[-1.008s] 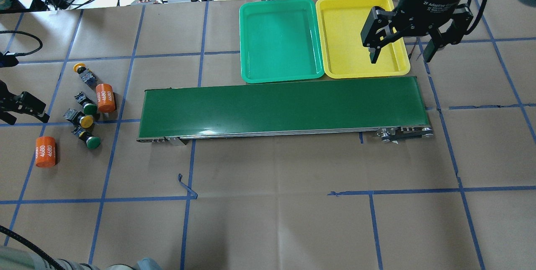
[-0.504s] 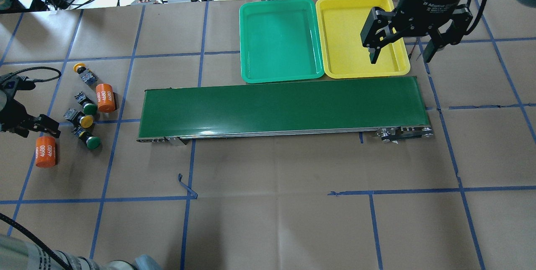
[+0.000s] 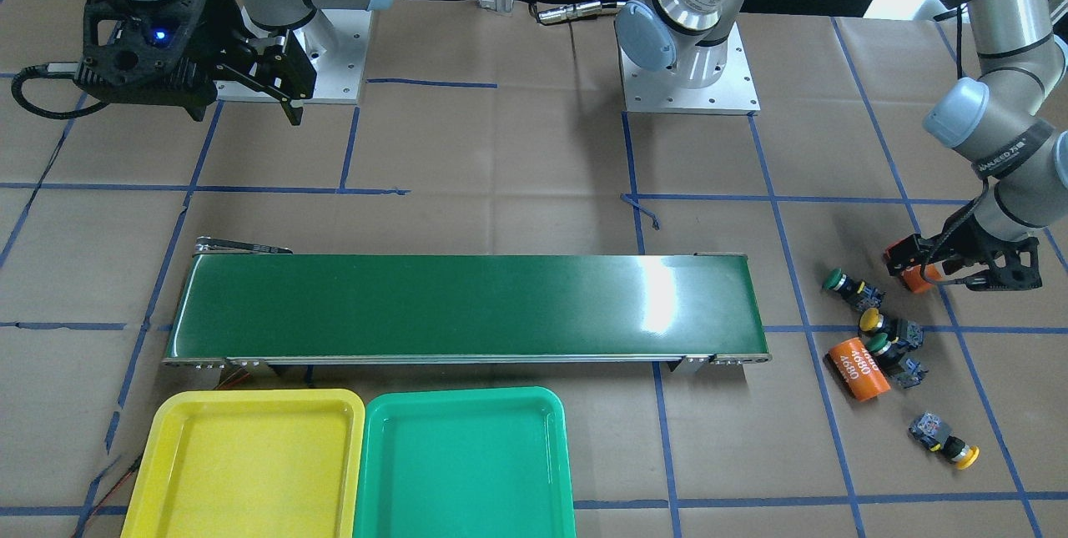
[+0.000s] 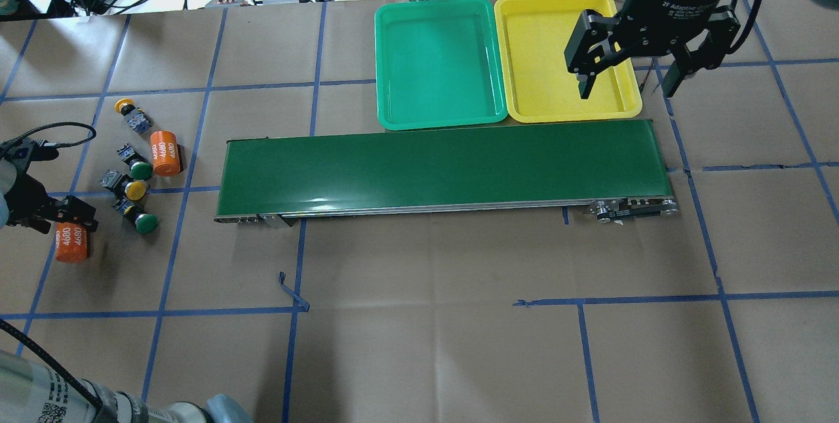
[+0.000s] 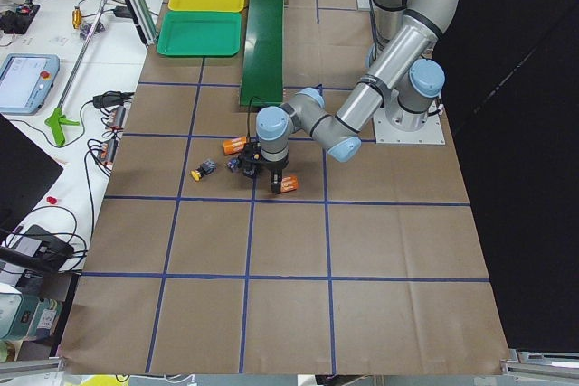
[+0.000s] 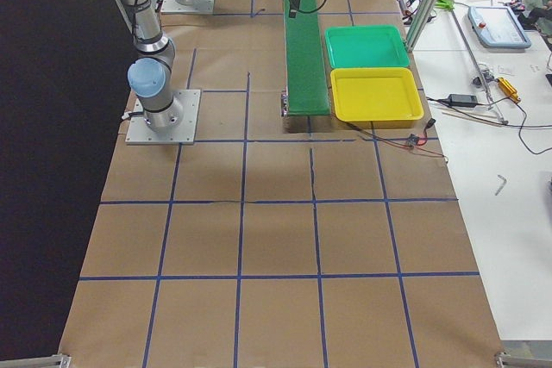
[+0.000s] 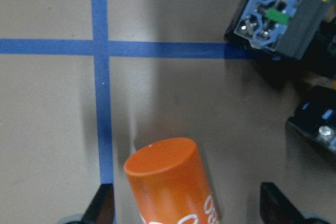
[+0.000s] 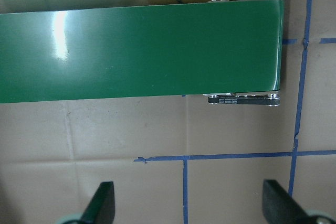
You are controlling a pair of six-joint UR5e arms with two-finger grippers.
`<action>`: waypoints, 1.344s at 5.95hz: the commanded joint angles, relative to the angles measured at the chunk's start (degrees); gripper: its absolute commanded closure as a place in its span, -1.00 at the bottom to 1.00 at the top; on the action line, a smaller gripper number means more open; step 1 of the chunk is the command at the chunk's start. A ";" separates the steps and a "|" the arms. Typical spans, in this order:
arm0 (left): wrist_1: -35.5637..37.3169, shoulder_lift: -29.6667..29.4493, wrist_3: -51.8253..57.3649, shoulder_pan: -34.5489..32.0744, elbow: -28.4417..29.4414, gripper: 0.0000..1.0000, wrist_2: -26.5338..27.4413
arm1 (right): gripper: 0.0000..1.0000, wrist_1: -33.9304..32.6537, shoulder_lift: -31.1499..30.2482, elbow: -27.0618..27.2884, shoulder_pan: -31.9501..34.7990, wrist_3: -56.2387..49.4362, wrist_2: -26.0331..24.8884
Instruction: Sort buttons by color to trays
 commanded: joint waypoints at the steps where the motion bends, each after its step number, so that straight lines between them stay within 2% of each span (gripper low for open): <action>1: -0.07 -0.84 0.08 0.37 -0.06 -0.05 2.37 | -1.00 0.00 0.00 0.00 0.00 -0.04 0.00; 2: -0.07 -0.67 0.34 0.46 0.11 0.45 2.37 | -1.00 0.00 -0.09 0.08 0.00 -0.04 0.00; 3: -0.15 -0.58 0.43 0.20 0.81 0.77 2.37 | -1.00 0.00 -0.09 0.00 0.00 0.04 0.00; 4: -0.85 0.73 2.00 -1.45 1.25 0.90 2.02 | -1.00 0.00 -0.17 0.00 0.09 0.05 0.00; 5: -2.69 2.65 8.63 -5.91 3.60 0.96 1.93 | -1.00 0.00 -0.17 0.00 0.00 -0.04 0.00; 6: -8.88 5.11 12.79 -10.83 5.63 0.97 1.84 | -1.00 0.00 -0.26 0.00 0.00 0.04 0.00; 8: -11.14 8.11 19.58 -23.38 6.09 1.00 1.84 | -1.00 0.00 -0.26 0.00 0.09 -0.04 -1.39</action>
